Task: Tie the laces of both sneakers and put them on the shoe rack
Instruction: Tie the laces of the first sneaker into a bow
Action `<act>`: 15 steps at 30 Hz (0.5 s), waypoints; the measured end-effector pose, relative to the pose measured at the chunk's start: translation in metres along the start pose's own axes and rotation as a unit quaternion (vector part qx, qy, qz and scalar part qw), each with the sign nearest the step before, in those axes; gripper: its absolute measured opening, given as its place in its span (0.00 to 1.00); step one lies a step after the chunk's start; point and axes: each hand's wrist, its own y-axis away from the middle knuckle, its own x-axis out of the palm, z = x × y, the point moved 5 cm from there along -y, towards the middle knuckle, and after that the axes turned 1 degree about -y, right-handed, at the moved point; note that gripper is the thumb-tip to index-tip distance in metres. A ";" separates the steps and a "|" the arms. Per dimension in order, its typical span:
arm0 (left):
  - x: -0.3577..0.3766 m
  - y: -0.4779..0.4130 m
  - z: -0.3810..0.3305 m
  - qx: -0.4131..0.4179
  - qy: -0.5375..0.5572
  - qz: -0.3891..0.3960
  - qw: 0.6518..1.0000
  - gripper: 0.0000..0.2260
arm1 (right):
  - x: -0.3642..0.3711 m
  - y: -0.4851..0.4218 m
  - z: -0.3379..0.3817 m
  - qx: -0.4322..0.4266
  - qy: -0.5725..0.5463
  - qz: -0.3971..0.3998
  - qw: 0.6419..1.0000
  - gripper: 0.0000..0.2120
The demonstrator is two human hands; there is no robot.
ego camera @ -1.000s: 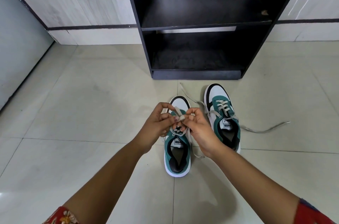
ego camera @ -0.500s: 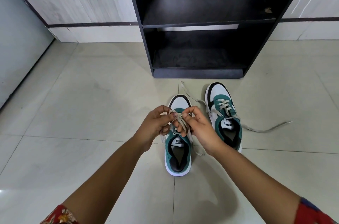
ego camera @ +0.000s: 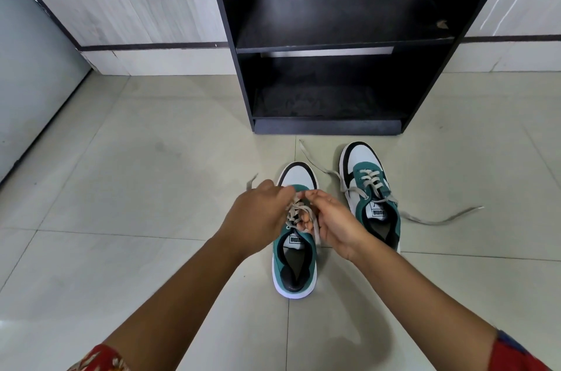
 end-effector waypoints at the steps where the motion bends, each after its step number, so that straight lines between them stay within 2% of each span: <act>1: 0.002 -0.001 0.007 -0.099 0.094 0.043 0.990 0.07 | 0.000 0.001 0.000 -0.004 -0.003 -0.001 1.000 0.14; 2: 0.008 0.000 0.014 -0.202 0.228 0.099 0.947 0.07 | 0.002 0.003 0.001 -0.011 0.005 0.004 1.000 0.17; 4: 0.018 0.003 0.021 -0.341 0.446 0.168 0.810 0.11 | 0.004 0.009 0.004 -0.038 0.050 0.012 0.998 0.21; 5: 0.019 0.004 0.023 -0.371 0.492 0.180 0.767 0.12 | 0.004 0.012 0.004 -0.057 0.082 0.016 0.995 0.23; 6: 0.020 0.005 0.024 -0.386 0.514 0.179 0.745 0.13 | 0.005 0.015 0.005 -0.081 0.123 0.019 0.989 0.24; 8: 0.020 0.008 0.025 -0.405 0.535 0.156 0.725 0.12 | 0.007 0.021 0.006 -0.136 0.228 0.020 0.964 0.24; 10: 0.020 0.011 0.025 -0.417 0.537 0.130 0.722 0.11 | 0.007 0.025 0.007 -0.187 0.316 0.012 0.930 0.20; 12: 0.019 0.012 0.023 -0.417 0.534 0.119 0.726 0.11 | 0.007 0.029 0.011 -0.209 0.335 -0.001 0.919 0.09; 15: 0.016 0.013 0.021 -0.413 0.534 0.107 0.730 0.10 | 0.005 0.034 0.016 -0.219 0.319 -0.003 0.922 0.13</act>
